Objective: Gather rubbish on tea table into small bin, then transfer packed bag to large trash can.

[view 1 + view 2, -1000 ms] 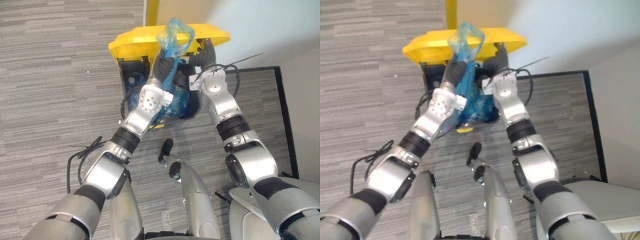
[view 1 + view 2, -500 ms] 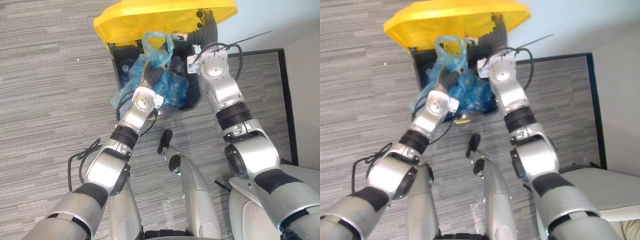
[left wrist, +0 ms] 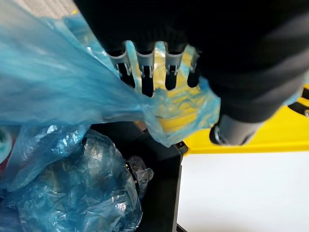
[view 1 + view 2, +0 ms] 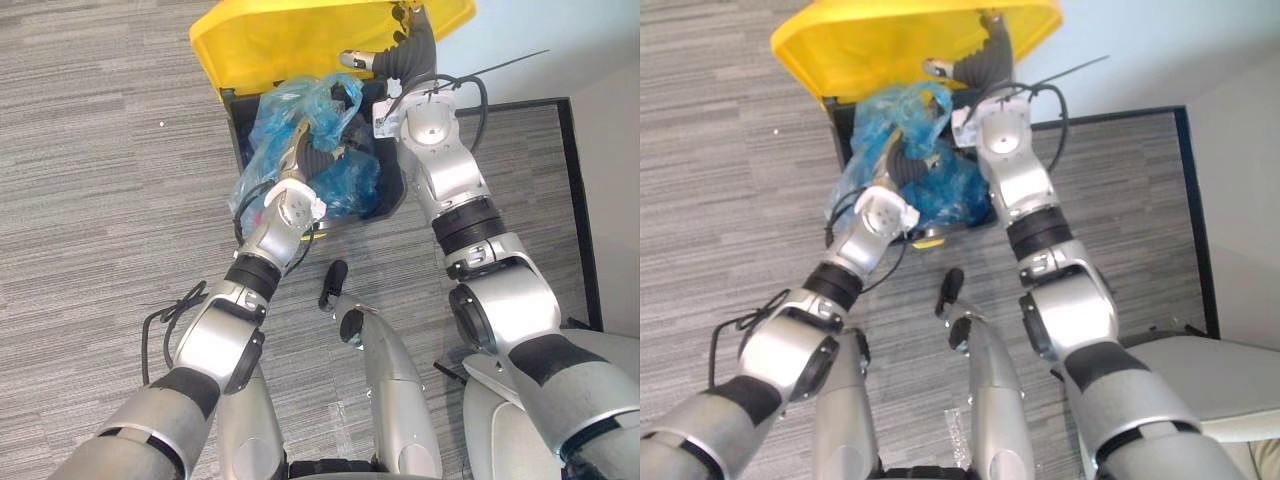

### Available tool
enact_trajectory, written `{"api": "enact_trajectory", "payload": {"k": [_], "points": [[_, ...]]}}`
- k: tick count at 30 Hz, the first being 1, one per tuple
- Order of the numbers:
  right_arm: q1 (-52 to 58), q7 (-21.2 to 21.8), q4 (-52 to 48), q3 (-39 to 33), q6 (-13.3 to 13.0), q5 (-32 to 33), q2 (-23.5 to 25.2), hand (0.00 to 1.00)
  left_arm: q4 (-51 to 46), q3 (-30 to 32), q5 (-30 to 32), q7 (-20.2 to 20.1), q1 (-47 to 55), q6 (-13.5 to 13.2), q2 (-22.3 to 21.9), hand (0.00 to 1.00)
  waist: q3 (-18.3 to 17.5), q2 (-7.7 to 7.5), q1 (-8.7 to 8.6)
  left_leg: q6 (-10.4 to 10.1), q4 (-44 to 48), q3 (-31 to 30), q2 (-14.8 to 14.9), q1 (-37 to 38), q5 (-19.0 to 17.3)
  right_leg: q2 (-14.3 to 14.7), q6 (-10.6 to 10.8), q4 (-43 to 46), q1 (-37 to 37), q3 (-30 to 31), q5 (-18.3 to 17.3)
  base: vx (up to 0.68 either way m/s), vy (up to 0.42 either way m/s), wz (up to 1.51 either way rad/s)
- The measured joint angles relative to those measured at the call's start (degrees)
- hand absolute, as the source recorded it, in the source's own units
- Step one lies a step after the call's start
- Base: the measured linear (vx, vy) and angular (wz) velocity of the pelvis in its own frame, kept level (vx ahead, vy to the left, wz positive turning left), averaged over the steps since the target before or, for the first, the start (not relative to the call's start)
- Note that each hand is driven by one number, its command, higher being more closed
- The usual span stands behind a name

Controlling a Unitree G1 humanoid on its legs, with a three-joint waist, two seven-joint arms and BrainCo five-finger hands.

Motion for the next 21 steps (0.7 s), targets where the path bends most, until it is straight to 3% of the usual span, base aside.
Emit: {"api": "enact_trajectory", "payload": {"k": [3, 11, 18, 21], "points": [[0.9, 0.1, 0.0, 0.1, 0.0, -0.2, 0.0, 0.0, -0.5, -2.1, 0.0, 0.1, 0.3, 0.0, 0.1, 0.0, 0.1, 0.67, 0.14, 0.0, -0.3, 0.2, 0.0, 1.6, 0.0, 0.0, -0.1, -0.2, 1.5, 0.1, 0.0, -0.06, -0.018, 0.01], [14.3, 0.3, -5.2, 0.2, 0.0, -4.8, -0.2, 0.0, -16.3, -6.2, -0.3, 2.4, 12.1, -0.7, 0.7, 0.0, -0.9, 2.78, 1.44, -0.3, -5.0, 0.6, -1.4, 8.0, 1.1, -0.9, 0.5, -1.8, 7.0, -0.1, -0.6, -0.04, -0.016, 0.09], [26.8, 2.5, -7.2, 0.0, 0.6, -9.3, -0.4, 0.0, -27.3, -6.3, -7.0, 2.2, 26.2, -3.5, 1.0, 0.0, -1.7, 3.61, 2.86, -0.6, -10.0, 0.6, -2.5, 14.1, 2.8, -1.7, 0.6, -2.4, 11.9, -0.8, -2.1, 0.0, -0.027, 0.13], [33.2, 3.7, -6.9, 0.0, 1.2, -11.2, -0.3, 0.0, -29.7, -5.9, -10.3, 0.1, 33.6, -4.9, 2.4, 0.0, -3.7, 3.91, 3.67, -0.7, -12.7, 0.6, -3.0, 16.8, 3.7, -2.1, 1.1, -2.6, 13.7, -0.9, -2.9, 0.01, -0.027, 0.12]]}}
